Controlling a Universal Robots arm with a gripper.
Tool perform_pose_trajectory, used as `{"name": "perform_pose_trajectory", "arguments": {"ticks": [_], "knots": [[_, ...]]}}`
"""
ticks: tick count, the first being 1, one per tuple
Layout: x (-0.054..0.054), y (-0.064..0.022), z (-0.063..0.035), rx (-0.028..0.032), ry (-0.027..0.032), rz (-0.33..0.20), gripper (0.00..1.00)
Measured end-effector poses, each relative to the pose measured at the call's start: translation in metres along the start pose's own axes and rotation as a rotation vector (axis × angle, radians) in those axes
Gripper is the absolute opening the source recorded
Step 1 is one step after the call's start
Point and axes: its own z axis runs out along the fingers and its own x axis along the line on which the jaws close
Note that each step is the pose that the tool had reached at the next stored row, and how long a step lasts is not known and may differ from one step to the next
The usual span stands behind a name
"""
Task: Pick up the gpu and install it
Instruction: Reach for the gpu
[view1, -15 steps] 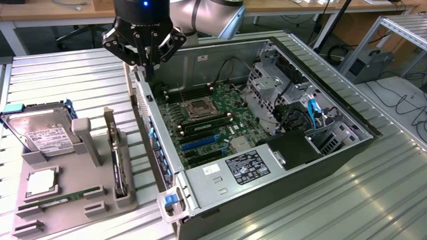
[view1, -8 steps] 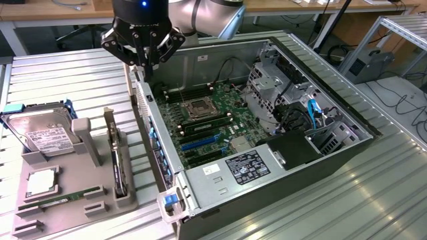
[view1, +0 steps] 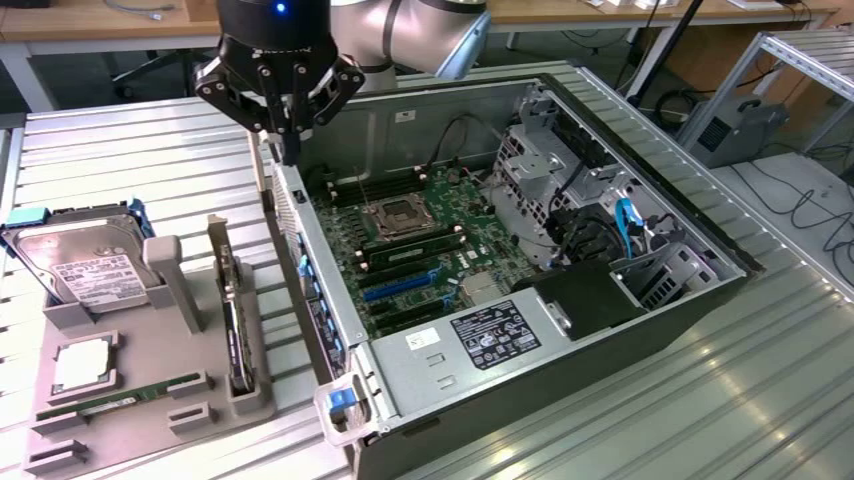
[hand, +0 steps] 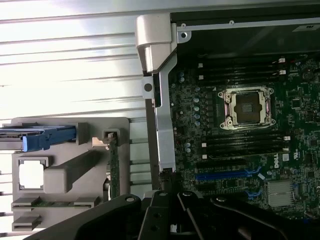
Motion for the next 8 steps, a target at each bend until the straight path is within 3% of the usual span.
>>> {"name": "perform_pose_trajectory", "arguments": {"ticks": [8], "knots": [[0.0067, -0.0005, -0.0002, 0.0, 0.0, 0.0, 0.11]]}}
